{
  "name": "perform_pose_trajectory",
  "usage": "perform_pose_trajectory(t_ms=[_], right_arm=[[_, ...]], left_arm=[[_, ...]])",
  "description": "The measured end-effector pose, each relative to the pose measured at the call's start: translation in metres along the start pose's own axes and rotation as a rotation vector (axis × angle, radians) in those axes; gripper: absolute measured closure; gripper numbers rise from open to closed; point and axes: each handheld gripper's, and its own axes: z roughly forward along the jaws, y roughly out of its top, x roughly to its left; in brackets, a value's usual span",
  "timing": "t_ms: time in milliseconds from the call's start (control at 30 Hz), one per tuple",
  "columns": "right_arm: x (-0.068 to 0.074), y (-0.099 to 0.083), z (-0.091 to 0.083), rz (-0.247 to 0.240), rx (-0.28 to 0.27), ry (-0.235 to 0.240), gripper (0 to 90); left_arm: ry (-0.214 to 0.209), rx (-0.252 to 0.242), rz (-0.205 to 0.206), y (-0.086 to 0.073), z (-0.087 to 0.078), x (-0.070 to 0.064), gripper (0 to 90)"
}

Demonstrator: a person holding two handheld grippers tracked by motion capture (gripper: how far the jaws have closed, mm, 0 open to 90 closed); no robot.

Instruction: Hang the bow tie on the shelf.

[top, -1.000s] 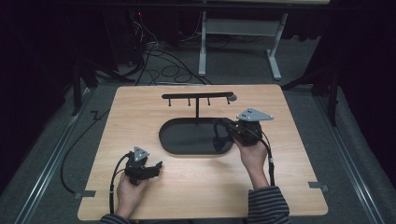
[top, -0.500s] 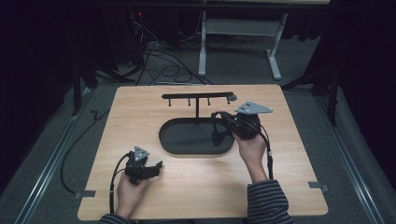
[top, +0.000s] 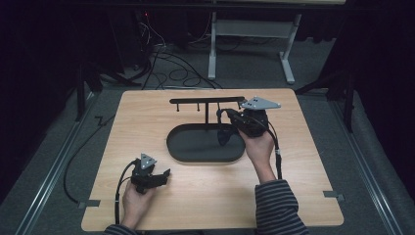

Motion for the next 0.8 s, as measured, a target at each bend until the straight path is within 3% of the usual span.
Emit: perform_pose_trajectory(t_ms=[300, 800], right_arm=[[0.000, 0.008, 0.012, -0.003, 0.004, -0.001, 90.0], [-0.008, 0.017, 0.031, 0.027, 0.030, -0.048, 89.8]], left_arm=[[0.000, 0.000, 0.000, 0.000, 0.000, 0.000, 25.7], [0.000, 0.000, 0.001, 0.000, 0.000, 0.000, 25.6]])
